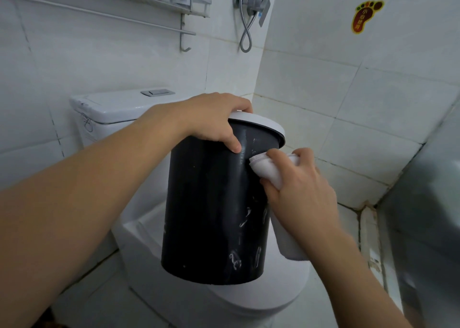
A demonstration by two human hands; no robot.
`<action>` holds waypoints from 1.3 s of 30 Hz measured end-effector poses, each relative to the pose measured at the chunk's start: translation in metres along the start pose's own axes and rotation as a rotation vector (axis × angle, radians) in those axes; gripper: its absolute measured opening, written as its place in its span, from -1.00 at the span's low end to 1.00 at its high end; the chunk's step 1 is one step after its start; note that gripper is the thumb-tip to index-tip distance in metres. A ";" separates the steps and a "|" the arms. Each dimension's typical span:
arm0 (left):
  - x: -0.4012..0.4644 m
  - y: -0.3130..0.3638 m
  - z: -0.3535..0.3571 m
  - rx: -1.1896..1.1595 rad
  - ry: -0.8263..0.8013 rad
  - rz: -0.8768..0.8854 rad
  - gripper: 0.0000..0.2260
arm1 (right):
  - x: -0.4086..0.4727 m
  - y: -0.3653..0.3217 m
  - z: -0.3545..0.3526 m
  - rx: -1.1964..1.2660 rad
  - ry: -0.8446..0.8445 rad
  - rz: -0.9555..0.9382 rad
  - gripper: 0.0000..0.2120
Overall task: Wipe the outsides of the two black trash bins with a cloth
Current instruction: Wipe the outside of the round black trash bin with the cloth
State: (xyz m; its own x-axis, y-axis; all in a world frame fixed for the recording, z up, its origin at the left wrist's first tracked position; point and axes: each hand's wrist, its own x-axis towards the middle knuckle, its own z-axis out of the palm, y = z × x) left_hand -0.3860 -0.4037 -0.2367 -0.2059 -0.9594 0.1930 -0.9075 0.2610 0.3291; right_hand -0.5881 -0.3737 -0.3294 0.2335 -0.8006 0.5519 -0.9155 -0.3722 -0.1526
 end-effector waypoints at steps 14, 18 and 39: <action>0.000 0.002 0.001 0.009 0.002 0.007 -0.54 | 0.013 -0.003 -0.002 0.010 0.059 -0.045 -0.70; 0.001 0.005 0.001 0.022 0.001 0.009 -0.52 | 0.021 0.004 -0.004 -0.006 0.059 0.019 -0.73; 0.000 0.005 0.004 0.043 0.016 0.017 -0.53 | 0.026 -0.025 -0.009 -0.051 0.053 -0.018 -0.74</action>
State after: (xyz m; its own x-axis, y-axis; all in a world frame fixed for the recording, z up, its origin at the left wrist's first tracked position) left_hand -0.3922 -0.4028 -0.2386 -0.2158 -0.9530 0.2129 -0.9190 0.2718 0.2854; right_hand -0.5623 -0.3807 -0.3038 0.2339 -0.7673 0.5970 -0.9271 -0.3610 -0.1008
